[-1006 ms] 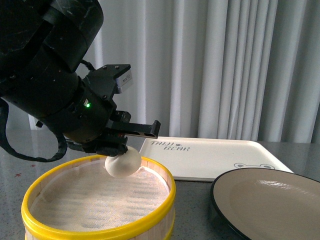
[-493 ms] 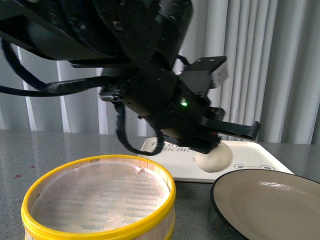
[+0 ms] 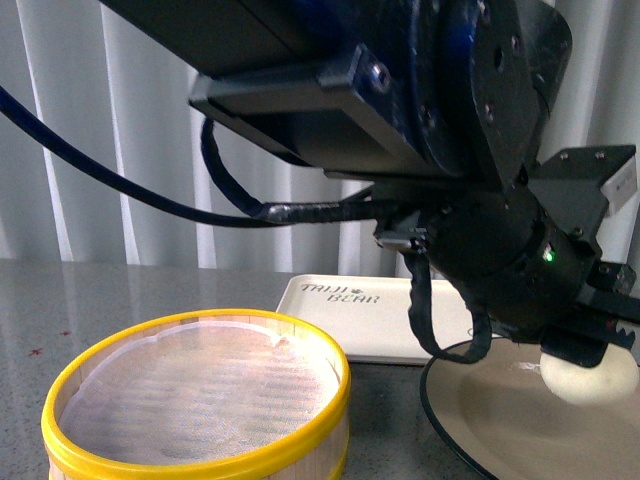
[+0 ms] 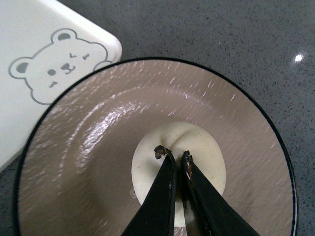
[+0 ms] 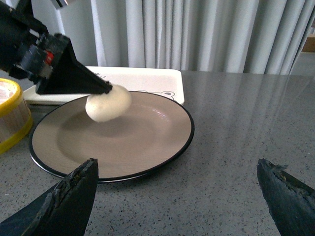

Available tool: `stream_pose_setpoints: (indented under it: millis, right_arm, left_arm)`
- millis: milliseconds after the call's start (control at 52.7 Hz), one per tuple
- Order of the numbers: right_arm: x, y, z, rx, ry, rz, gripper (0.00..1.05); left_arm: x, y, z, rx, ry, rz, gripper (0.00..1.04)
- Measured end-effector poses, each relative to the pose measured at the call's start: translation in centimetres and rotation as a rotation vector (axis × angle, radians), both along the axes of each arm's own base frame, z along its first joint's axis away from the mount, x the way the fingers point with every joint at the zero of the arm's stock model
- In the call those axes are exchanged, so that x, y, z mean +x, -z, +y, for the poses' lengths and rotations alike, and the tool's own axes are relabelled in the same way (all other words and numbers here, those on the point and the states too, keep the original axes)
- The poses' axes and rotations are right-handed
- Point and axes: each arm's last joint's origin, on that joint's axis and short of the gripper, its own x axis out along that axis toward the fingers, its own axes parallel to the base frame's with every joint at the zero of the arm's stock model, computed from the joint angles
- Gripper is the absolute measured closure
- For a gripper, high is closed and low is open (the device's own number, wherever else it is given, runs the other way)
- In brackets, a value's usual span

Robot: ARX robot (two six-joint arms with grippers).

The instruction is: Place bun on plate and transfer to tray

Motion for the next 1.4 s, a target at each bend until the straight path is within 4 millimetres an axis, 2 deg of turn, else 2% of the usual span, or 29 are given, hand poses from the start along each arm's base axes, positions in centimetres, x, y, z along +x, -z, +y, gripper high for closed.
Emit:
stream_pose_setpoints:
  millis: [209,607,835,911,1082,1347,1404]
  right_arm:
    - [0.0,0.0,0.0,0.000,0.000,0.000,0.09]
    - [0.0,0.0,0.0,0.000,0.000,0.000,0.09]
    - [0.0,0.0,0.0,0.000,0.000,0.000,0.09]
    - [0.0,0.0,0.0,0.000,0.000,0.000,0.09]
    - [0.0,0.0,0.0,0.000,0.000,0.000,0.09]
    - [0.0,0.0,0.0,0.000,0.000,0.000,0.09]
    - [0.0,0.0,0.0,0.000,0.000,0.000,0.09]
  left_arm:
    - [0.2,1.8,-1.0,0.061,-0.023,0.027,1.01]
    - [1.0,2.8,-2.3,0.149,-0.102,0.017,1.01]
    - [0.8,2.9,-2.7,0.153,-0.101,0.014,1.00]
    - [0.8,2.8,-2.7,0.147,-0.104,0.014,0.85]
    - [0.8,2.8,-2.7,0.133,-0.099,0.030,0.62]
    - [0.5,1.7,-2.5,0.090,-0.081,0.044,0.06]
    - [0.5,1.5,-2.4,0.084,-0.085,0.044,0.06]
